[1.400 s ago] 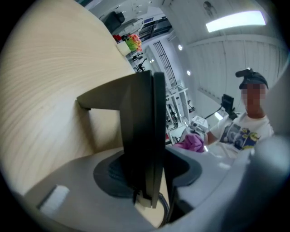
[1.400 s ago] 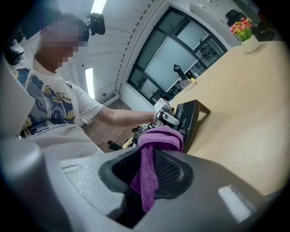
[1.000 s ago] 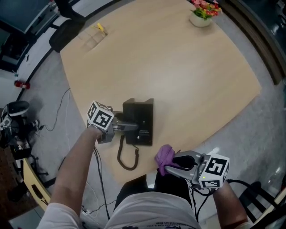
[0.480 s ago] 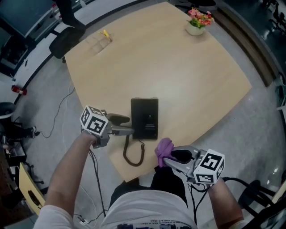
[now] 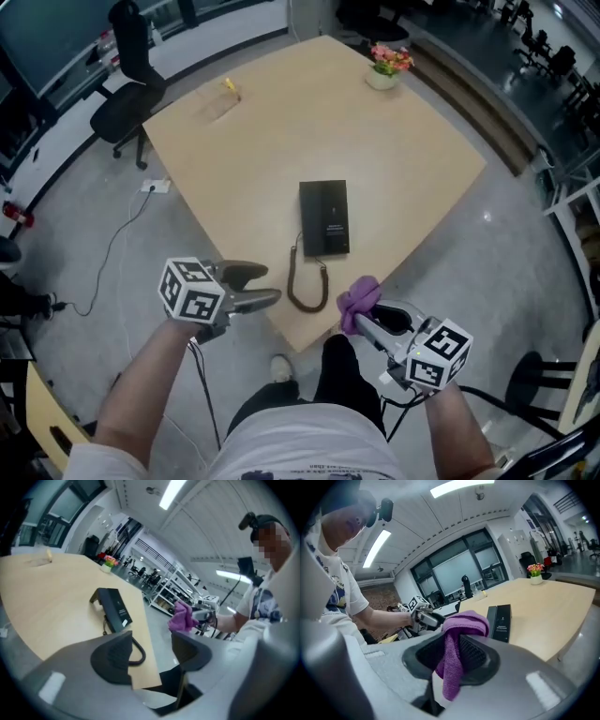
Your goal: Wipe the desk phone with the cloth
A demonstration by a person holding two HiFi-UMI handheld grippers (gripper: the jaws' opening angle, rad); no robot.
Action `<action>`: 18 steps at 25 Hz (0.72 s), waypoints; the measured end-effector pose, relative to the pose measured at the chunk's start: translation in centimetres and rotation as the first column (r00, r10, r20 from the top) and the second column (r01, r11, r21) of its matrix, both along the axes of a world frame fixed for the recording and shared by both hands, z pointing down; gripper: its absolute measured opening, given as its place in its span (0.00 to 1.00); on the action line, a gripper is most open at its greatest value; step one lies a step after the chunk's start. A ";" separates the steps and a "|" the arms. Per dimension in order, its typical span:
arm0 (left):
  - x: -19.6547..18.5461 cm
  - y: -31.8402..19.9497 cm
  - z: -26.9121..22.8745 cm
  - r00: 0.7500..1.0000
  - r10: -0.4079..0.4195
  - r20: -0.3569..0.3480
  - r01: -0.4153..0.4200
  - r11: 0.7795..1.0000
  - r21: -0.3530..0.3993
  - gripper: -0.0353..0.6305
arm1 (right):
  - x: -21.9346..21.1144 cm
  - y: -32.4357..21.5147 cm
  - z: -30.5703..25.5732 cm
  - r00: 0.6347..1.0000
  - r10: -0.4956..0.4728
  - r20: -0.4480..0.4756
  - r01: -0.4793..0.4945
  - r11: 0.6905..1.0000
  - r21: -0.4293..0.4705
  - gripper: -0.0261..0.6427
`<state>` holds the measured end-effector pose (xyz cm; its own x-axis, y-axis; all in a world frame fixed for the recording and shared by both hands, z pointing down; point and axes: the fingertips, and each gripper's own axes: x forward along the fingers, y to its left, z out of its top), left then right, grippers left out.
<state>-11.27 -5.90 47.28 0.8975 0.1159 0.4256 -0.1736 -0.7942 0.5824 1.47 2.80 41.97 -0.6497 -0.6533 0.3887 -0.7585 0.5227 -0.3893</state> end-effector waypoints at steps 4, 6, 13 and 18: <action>-0.9 7.4 -3.4 0.994 0.102 -0.046 -0.099 0.992 0.072 0.32 | -2.4 3.5 -0.9 0.999 0.019 -0.040 -0.018 1.000 0.023 0.18; -1.6 10.3 -4.7 0.992 0.103 -0.072 -0.096 0.991 0.090 0.17 | -3.7 5.3 -1.4 0.998 0.014 -0.058 -0.011 0.999 0.041 0.17; -2.4 18.1 -8.2 0.982 -0.039 -0.184 0.066 0.987 0.144 0.06 | -4.7 10.5 -2.1 0.990 0.046 -0.130 -0.034 0.995 0.090 0.17; -0.8 24.9 -8.3 0.989 -0.052 -0.135 0.080 0.974 0.212 0.06 | -4.2 16.8 -2.6 0.983 0.026 -0.180 -0.004 0.992 0.122 0.17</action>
<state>-12.12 19.00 38.96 0.9486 -0.0274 0.3151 -0.1648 -0.8931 0.4185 -2.77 19.62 39.38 -0.5657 -0.7117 0.4165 -0.8186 0.5457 -0.1793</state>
